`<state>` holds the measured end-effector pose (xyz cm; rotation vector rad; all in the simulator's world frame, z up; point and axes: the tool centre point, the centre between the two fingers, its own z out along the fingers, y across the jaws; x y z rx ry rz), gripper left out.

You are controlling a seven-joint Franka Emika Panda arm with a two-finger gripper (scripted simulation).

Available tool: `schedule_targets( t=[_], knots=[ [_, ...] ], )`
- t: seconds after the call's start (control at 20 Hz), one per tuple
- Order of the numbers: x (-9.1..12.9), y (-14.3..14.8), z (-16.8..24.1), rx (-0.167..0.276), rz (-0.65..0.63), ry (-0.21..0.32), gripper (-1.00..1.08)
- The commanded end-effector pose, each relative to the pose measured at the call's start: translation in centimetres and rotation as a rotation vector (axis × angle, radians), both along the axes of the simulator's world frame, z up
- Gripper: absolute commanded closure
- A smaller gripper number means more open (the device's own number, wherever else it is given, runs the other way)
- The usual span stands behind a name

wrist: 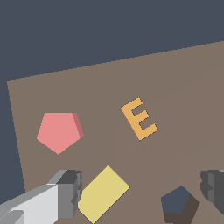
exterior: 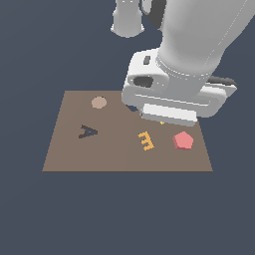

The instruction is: Insert a designated object into the corresponding slot on a board.

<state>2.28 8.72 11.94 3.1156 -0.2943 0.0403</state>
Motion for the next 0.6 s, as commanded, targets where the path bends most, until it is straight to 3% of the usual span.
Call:
schedule_targets(
  t=[0.0, 0.55],
  knots=[
    [0.4, 1.6, -1.3, 0.003, -0.055, 0.004, -0.92],
    [2.6, 6.6, -5.6, 0.013, -0.237, 0.018, -0.92]
  ],
)
